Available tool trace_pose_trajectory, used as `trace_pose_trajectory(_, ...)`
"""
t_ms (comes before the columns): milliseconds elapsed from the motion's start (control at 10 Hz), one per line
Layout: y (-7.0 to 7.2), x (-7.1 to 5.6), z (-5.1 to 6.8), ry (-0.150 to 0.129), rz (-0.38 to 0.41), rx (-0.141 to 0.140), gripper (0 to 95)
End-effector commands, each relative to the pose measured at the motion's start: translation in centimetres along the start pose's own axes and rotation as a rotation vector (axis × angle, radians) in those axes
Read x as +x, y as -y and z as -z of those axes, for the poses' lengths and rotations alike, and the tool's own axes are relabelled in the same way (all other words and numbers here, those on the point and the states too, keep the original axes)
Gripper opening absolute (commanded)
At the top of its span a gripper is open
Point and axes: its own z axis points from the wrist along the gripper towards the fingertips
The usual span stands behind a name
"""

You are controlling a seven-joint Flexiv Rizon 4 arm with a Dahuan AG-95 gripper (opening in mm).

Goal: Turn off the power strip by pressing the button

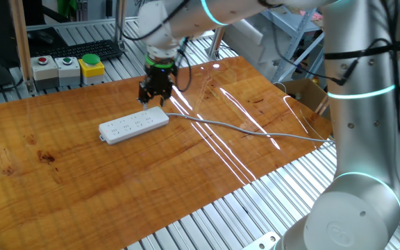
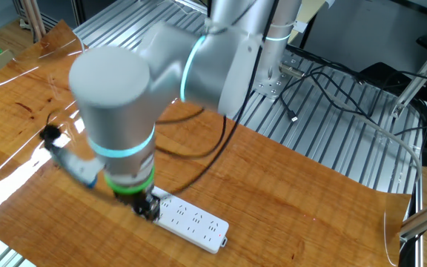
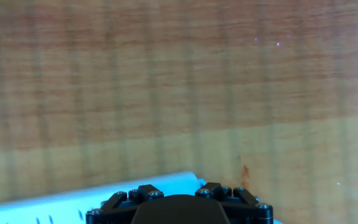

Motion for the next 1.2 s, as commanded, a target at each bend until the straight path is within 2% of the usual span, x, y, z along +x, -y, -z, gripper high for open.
trace_pose_trajectory(100, -0.2, -1.8, 0.1, -0.008, 0.000, -0.002, 57.0)
trace_pose_trajectory(300, -0.3, -3.8, -0.1, -0.014, 0.006, 0.002, 57.0)
trace_pose_trajectory(400, -0.3, -4.1, -0.1, -0.016, 0.008, 0.004, 57.0)
trace_pose_trajectory(500, -0.3, -5.1, -0.2, -0.016, 0.018, 0.017, 57.0)
trace_pose_trajectory(600, -0.2, -5.4, -0.2, -0.017, 0.020, 0.018, 57.0)
trace_pose_trajectory(1000, 0.2, -5.2, 0.0, -0.008, 0.041, 0.018, 57.0)
trace_pose_trajectory(1200, 1.4, -3.7, 0.8, -0.014, 0.067, 0.014, 57.0)
